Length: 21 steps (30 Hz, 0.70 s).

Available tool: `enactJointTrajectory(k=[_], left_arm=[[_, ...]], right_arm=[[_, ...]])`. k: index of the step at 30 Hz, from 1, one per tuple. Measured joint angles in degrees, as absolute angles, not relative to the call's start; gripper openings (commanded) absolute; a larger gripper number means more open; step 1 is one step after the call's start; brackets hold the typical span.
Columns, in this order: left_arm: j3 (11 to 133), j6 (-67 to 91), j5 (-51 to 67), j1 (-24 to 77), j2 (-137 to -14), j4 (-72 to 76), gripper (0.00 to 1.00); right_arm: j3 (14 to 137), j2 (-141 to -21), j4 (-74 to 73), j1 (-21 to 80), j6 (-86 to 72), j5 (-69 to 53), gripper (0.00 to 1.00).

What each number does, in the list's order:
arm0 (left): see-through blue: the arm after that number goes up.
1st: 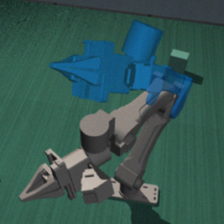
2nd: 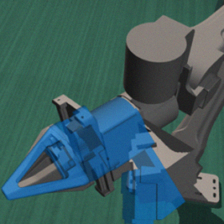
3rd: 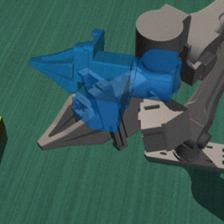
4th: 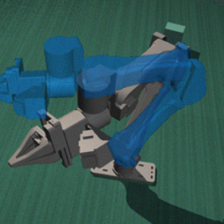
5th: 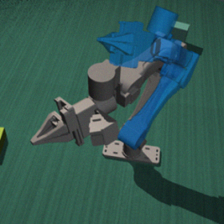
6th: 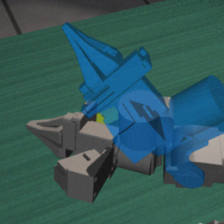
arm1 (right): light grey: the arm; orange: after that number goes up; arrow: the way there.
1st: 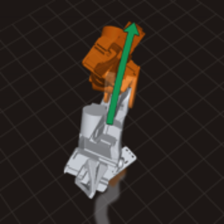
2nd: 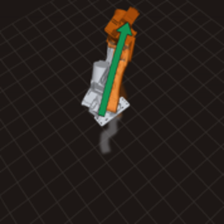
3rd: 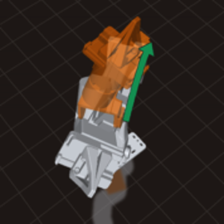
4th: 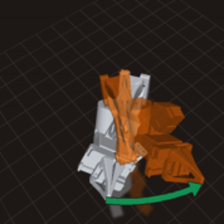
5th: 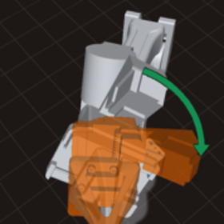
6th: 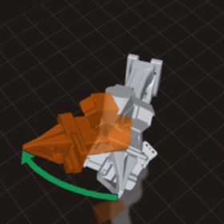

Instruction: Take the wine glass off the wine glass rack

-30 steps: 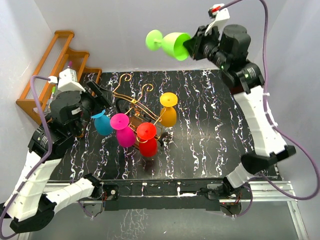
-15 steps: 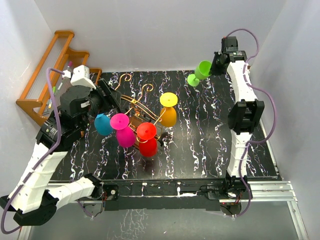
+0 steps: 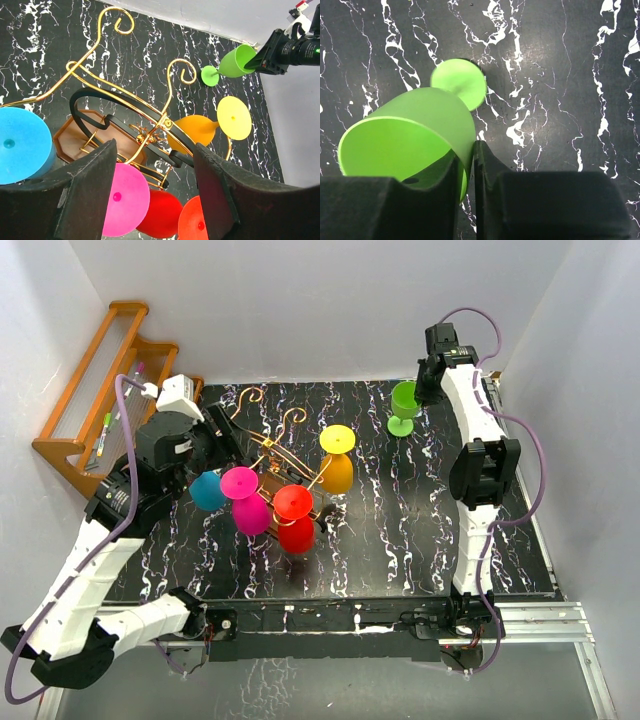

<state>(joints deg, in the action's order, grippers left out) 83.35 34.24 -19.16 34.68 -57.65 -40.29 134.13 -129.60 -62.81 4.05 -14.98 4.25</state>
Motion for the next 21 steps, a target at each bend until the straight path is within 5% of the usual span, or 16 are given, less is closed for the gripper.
enactJointTrajectory(k=[6, 13, 21], left_arm=[[83.1, 34.0, -17.4, 34.7, -57.8, -39.1, 0.61], [83.2, 33.3, -14.8, 34.7, -58.2, -36.1, 0.61], [90.0, 32.6, -6.3, 34.7, -68.4, -32.9, 0.62]], right_arm=[[134.3, -129.6, -62.1, 4.0, -15.1, 4.0, 0.47], [127.7, -122.6, -58.2, 3.9, -15.5, 1.6, 0.48], [111.0, -99.2, -50.6, 3.9, -16.9, 3.6, 0.46]])
